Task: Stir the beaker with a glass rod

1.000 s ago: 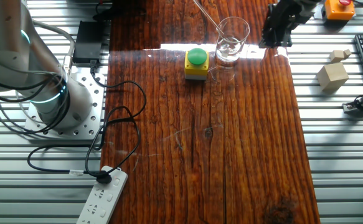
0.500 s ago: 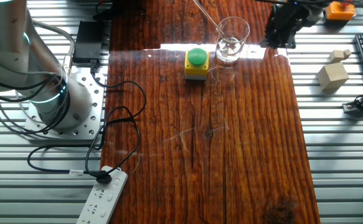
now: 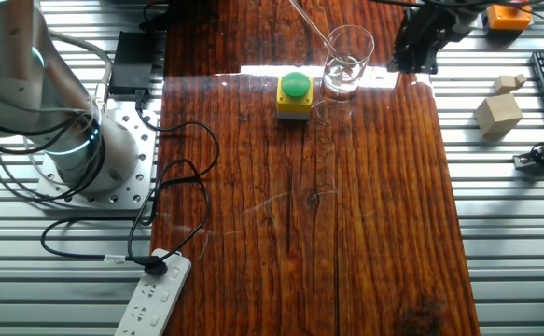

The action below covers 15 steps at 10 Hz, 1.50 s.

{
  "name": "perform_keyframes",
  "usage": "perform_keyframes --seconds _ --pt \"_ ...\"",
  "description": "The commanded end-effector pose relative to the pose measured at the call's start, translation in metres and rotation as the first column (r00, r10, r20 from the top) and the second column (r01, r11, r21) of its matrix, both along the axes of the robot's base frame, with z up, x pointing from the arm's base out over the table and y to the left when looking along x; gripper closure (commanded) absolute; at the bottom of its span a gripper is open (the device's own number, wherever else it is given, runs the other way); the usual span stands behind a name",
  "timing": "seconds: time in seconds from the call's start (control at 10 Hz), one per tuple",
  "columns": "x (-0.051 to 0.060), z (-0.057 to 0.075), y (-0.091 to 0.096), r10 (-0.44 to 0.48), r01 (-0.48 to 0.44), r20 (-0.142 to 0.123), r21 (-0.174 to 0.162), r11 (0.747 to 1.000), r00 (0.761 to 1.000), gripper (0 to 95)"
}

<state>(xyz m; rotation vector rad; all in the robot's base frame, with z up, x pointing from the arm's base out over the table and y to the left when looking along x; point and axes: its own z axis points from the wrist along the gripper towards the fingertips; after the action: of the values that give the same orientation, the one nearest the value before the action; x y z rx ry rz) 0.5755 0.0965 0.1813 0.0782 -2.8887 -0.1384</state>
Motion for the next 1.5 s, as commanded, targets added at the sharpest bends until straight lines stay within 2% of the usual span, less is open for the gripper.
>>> perform_keyframes --seconds 0.1,0.4,0.8,0.9,1.0,1.3,1.5 --pt "0.003 0.001 0.001 -0.004 0.004 -0.008 0.005 1.000 1.000 95.0" --pt "0.003 0.001 0.001 -0.017 0.017 -0.008 0.000 1.000 1.000 95.0" --pt "-0.014 0.010 0.033 -0.058 0.058 -0.006 -0.026 0.998 0.998 95.0" --pt "-0.023 0.014 0.042 -0.057 0.057 -0.008 -0.025 0.998 0.998 95.0" --pt "-0.030 0.014 0.051 -0.071 0.071 -0.011 -0.034 0.997 0.997 76.0" --pt "-0.047 -0.001 0.079 -0.098 0.097 -0.012 -0.083 0.992 0.995 76.0" --pt "-0.055 -0.005 0.090 -0.116 0.114 -0.012 -0.090 0.989 0.993 76.0"
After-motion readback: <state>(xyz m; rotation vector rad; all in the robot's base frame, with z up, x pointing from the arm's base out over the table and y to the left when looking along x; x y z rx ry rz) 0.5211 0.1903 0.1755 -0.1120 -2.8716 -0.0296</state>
